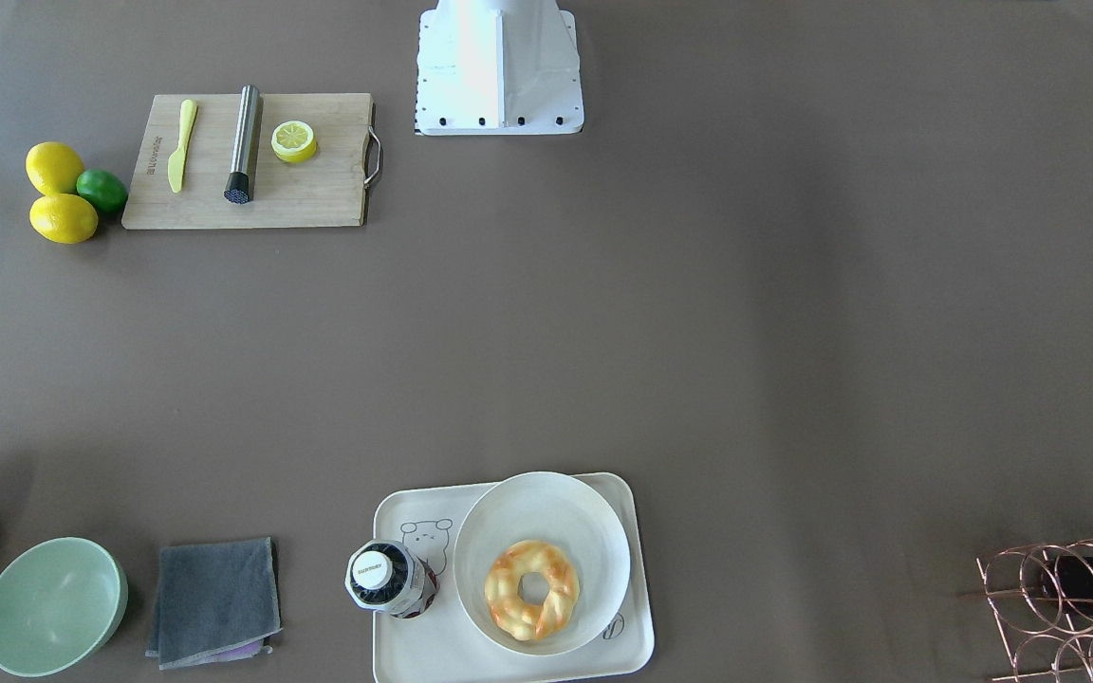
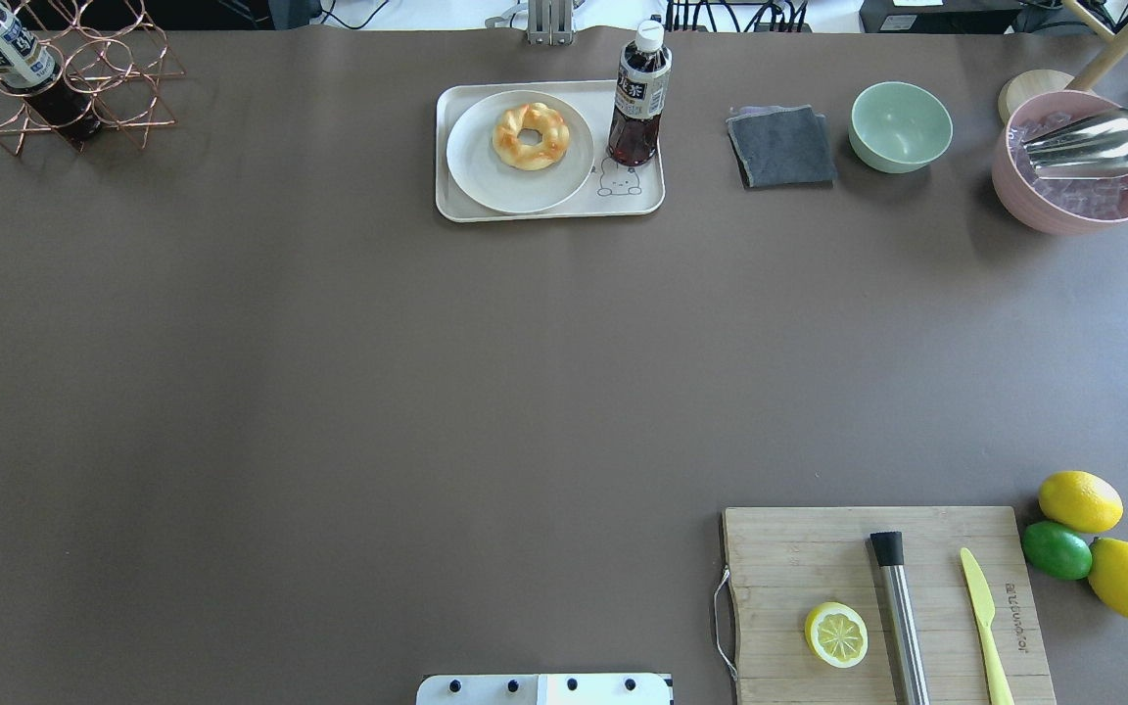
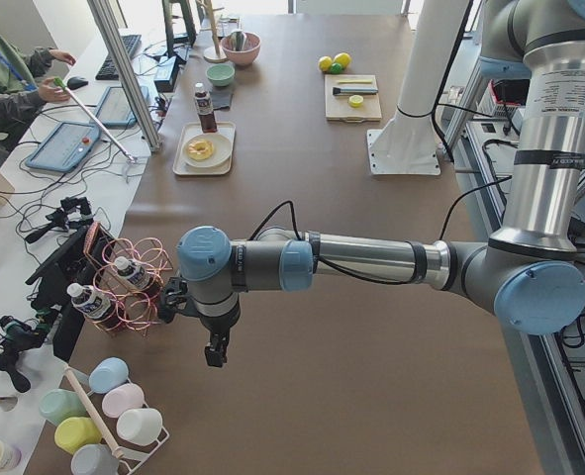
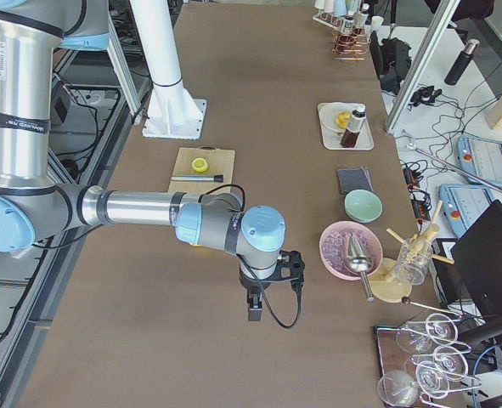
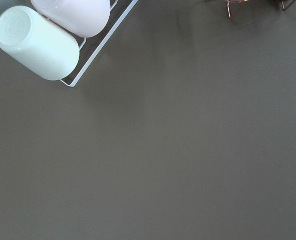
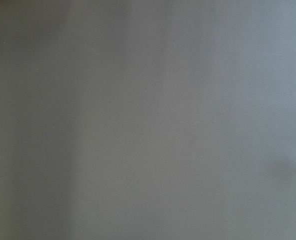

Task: Place donut on tray

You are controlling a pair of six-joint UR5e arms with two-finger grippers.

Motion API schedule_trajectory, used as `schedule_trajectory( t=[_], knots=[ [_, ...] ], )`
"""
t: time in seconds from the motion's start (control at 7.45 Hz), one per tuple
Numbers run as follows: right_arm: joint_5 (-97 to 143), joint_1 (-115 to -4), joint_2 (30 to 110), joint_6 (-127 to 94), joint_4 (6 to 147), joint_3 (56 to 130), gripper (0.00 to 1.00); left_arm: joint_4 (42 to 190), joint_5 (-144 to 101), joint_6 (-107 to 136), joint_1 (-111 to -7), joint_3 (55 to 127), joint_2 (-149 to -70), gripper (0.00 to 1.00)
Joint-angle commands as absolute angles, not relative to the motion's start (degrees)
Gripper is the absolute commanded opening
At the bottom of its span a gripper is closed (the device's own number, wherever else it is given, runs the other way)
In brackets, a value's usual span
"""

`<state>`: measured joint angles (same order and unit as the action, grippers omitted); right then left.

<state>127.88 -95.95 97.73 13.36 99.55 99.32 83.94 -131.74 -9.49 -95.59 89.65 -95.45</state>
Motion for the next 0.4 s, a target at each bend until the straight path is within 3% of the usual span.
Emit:
schedule_trajectory(
  t=[0.0,0.27],
  knots=[
    [127.88,-95.98,97.73,13.36,99.49,99.32,1.0,83.94,-131.57,-9.49,-95.54,89.65,-95.36,0.98],
    [127.88,-95.89,97.65,13.36,99.49,99.32,1.0,83.94,-131.57,-9.49,-95.71,89.65,-95.45,0.98]
  ],
)
